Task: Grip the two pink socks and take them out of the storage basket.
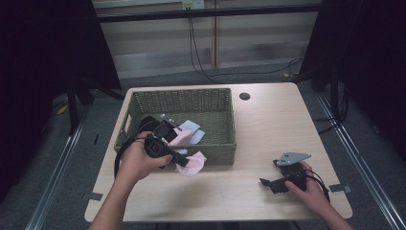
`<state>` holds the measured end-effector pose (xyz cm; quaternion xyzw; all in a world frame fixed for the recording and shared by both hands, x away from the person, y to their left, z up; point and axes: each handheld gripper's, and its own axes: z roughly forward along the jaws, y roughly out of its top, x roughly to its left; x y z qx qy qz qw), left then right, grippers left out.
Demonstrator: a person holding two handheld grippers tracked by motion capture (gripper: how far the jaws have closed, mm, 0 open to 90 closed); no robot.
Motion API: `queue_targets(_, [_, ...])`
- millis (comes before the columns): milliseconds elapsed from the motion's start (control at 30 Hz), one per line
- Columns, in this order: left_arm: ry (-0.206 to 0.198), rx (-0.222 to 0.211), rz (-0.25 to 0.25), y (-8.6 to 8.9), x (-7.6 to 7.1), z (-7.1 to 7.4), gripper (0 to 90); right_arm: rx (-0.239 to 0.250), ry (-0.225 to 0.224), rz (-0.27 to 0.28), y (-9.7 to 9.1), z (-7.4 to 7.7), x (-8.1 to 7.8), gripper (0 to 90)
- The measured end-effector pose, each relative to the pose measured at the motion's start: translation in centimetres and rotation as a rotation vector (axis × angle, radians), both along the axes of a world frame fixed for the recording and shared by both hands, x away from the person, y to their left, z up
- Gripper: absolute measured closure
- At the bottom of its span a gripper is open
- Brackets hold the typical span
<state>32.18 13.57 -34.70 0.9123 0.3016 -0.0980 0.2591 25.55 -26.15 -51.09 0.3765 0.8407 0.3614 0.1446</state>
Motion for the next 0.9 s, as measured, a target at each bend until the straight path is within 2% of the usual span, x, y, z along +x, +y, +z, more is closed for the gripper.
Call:
queue_targets(367, [0.021,0.013,-0.007,-0.4,-0.2,-2.5,81.7,0.0,0.0,0.0,0.0,0.0,0.0,9.7])
queue_targets(567, [0.025,0.003,-0.009,-0.9,-0.4,-3.5,80.3,0.0,0.0,0.0,0.0,0.0,0.0,9.7])
queue_targets(633, [0.023,0.002,-0.014,-1.0,-0.5,-3.5,78.7,0.0,0.0,0.0,0.0,0.0,0.0,9.7])
queue_targets(667, [0.023,0.005,-0.026,-1.1,-0.6,-3.5,71.1,0.0,0.0,0.0,0.0,0.0,0.0,9.7])
queue_targets(700, [0.023,0.005,-0.026,-1.1,-0.6,-3.5,68.8,0.0,0.0,0.0,0.0,0.0,0.0,9.7])
queue_targets(900, [0.0,-0.039,-0.035,-1.2,-0.6,-2.0,61.4,0.0,0.0,0.0,0.0,0.0,0.0,9.7])
